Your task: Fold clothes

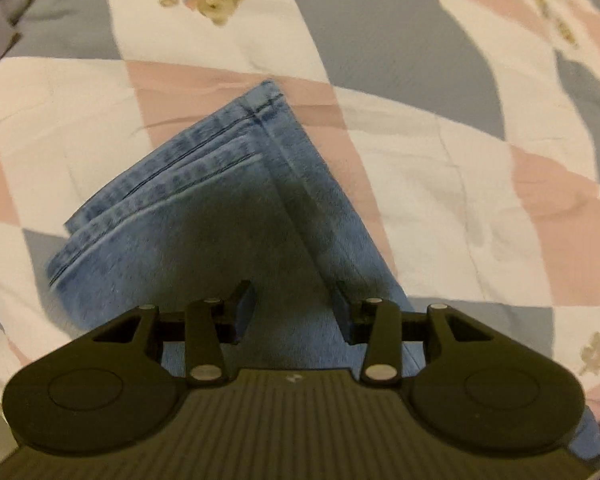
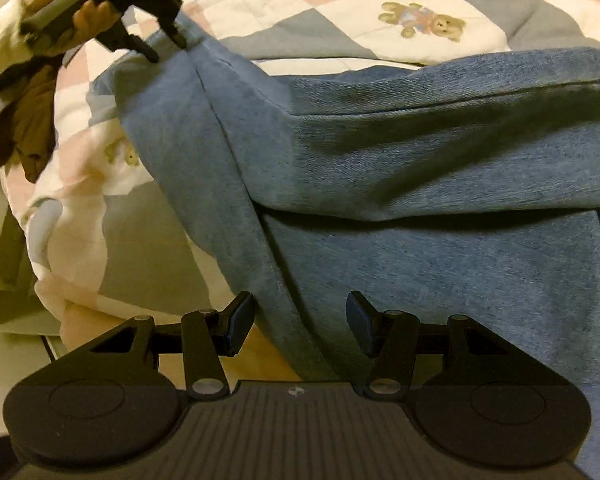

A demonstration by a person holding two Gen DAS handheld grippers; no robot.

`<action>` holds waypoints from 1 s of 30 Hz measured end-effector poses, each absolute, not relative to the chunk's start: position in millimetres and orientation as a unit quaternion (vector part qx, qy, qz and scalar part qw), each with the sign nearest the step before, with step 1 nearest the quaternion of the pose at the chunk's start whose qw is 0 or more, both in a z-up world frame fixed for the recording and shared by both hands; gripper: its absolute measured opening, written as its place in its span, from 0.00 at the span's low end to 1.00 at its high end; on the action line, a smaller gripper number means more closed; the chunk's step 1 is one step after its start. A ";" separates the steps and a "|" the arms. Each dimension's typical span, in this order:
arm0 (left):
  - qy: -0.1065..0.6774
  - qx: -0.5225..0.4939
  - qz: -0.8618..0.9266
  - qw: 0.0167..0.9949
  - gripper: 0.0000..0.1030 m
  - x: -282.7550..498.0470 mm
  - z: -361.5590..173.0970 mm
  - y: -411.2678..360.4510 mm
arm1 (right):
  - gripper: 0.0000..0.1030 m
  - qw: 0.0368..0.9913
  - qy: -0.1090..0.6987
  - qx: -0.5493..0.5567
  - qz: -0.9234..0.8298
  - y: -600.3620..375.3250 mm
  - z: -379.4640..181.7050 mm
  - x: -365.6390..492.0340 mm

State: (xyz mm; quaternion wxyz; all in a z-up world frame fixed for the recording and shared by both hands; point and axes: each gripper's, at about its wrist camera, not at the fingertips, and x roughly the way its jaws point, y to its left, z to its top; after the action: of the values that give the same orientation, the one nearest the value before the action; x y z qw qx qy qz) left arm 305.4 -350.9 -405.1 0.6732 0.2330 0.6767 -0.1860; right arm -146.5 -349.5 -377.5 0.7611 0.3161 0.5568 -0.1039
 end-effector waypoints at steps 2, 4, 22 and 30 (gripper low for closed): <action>0.675 0.248 -0.191 0.669 0.32 301.7 -409.6 -354.3 | 0.52 0.761 0.562 0.311 -0.096 -349.3 -378.3 -145.7; 0.669 0.260 -0.204 0.666 0.19 295.6 -410.3 -355.7 | 0.51 0.761 0.566 0.306 -0.087 -349.0 -379.1 -144.8; 0.688 0.266 -0.181 0.651 0.03 287.2 -415.4 -344.6 | 0.21 0.765 0.588 0.260 -0.034 -339.2 -382.4 -135.2; 0.627 0.150 -0.214 0.734 0.01 254.3 -301.0 -196.1 | 0.04 0.815 0.556 0.163 0.024 -303.1 -348.0 -150.9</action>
State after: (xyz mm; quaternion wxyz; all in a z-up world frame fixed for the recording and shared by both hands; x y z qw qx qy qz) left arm 254.3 -196.1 -301.0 0.7336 0.1502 0.6274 -0.2138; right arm -150.9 -303.1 -348.0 0.8149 0.1630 0.5557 0.0243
